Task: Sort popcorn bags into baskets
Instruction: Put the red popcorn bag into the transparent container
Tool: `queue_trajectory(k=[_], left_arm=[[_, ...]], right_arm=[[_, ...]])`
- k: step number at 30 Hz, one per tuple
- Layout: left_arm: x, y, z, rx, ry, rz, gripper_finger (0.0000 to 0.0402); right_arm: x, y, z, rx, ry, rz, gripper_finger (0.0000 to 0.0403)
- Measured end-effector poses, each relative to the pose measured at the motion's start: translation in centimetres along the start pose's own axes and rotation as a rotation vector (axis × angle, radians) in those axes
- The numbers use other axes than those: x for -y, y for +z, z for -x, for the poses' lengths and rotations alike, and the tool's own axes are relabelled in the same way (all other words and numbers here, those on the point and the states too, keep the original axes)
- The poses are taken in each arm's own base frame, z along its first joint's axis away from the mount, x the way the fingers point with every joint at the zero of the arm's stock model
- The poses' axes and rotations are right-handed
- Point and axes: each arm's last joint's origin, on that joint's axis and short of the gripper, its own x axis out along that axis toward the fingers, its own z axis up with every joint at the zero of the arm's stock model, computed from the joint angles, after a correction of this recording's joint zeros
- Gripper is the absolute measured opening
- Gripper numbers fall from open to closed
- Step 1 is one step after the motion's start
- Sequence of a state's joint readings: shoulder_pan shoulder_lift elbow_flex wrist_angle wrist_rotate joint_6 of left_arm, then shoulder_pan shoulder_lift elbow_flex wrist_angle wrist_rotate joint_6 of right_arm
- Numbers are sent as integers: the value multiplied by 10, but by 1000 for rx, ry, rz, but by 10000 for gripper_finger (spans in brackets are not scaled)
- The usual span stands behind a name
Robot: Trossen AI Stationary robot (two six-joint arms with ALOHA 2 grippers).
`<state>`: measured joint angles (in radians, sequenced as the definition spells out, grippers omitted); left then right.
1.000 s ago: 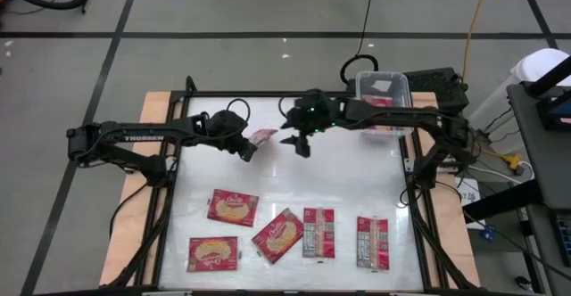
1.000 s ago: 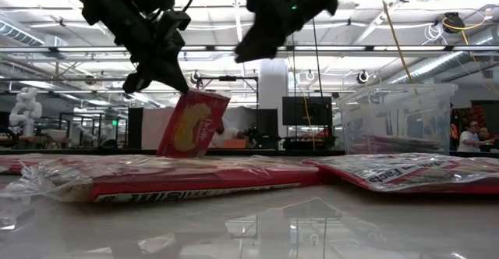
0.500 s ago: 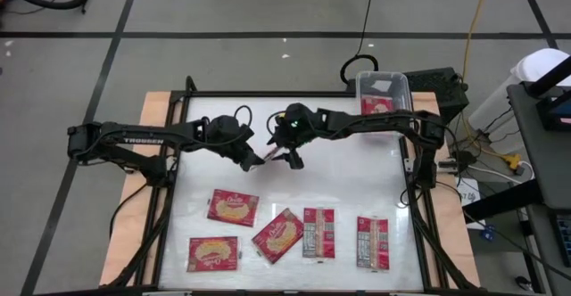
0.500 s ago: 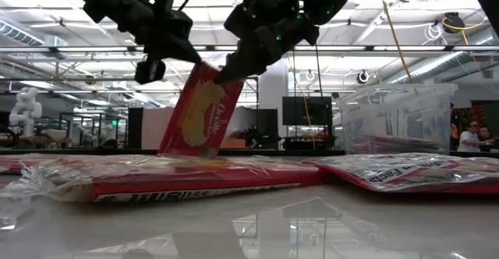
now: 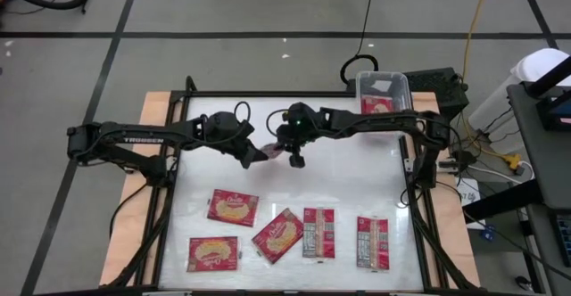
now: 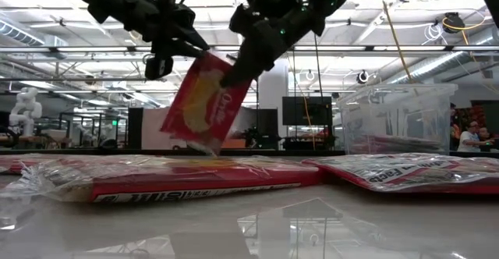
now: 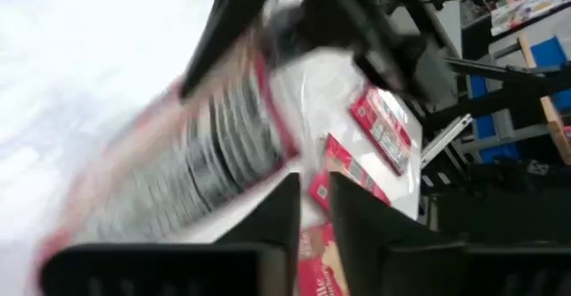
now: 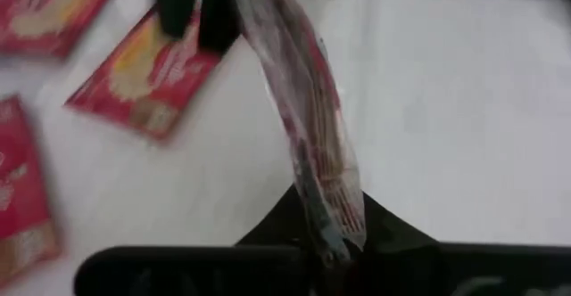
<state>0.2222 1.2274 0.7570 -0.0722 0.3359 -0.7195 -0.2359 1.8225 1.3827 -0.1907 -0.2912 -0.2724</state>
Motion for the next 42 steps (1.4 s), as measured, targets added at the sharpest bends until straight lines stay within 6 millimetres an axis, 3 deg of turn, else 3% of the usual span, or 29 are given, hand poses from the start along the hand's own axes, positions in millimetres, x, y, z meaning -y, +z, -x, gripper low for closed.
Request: queue_trajectory(k=[4,9,15,22,27,31,42], left_arm=[[-5,8,4,31,23,-20,123],[-5,22,15,102,42,-36,173],[-11,33,26,174,82,-65,186],[-24,40,33,185,107,-60,186],[-26,45,36,208,88,-61,187],[-16,51,36,281,9,-88,189],[22,79,50,762,-217,-207,268]], right_arm=[[4,2,13,-10,-17,-106,24],[5,4,38,-41,-30,-266,12],[0,11,81,-49,-47,-397,11],[-7,17,142,-4,-194,-578,12],[-9,21,182,124,-258,-768,11],[-7,29,207,287,-307,-833,11],[8,65,255,867,-401,-740,11]])
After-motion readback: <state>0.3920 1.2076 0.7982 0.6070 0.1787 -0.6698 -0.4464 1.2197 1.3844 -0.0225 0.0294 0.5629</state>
